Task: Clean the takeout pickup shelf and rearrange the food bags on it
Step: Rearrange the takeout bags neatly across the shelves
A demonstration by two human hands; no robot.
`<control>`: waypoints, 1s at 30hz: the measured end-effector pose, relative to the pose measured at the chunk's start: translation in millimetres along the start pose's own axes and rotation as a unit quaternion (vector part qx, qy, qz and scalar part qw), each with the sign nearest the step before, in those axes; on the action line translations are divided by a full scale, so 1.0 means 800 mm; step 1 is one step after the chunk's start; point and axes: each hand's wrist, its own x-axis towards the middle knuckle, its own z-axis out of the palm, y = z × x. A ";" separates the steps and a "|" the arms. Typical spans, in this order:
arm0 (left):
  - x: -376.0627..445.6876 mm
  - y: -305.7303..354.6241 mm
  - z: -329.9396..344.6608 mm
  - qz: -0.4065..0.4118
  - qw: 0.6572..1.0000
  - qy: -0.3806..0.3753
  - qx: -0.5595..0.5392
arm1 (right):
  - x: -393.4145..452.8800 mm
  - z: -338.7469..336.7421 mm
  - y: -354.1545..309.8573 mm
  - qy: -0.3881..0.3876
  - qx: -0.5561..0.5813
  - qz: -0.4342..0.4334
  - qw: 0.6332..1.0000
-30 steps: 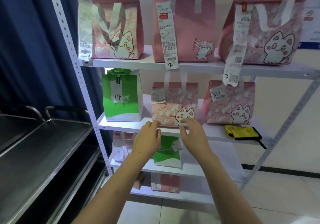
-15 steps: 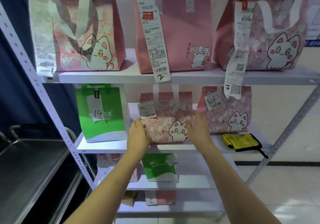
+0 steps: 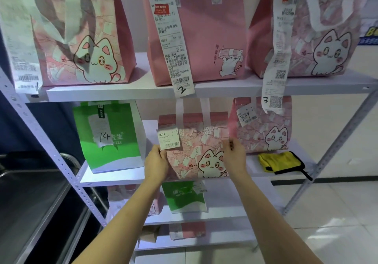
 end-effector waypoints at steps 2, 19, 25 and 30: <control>-0.012 0.008 0.002 -0.004 1.000 0.001 -0.010 | -0.008 -0.013 -0.002 0.015 0.011 0.003 1.000; -0.155 0.124 0.116 0.071 0.996 -0.056 -0.015 | -0.047 -0.241 0.060 0.102 0.055 0.057 0.992; -0.184 0.153 0.168 0.099 0.988 -0.112 -0.031 | -0.057 -0.316 0.073 0.155 0.053 0.073 0.984; -0.175 0.172 0.210 0.109 0.983 -0.142 -0.045 | -0.056 -0.366 0.086 0.200 0.045 0.080 0.976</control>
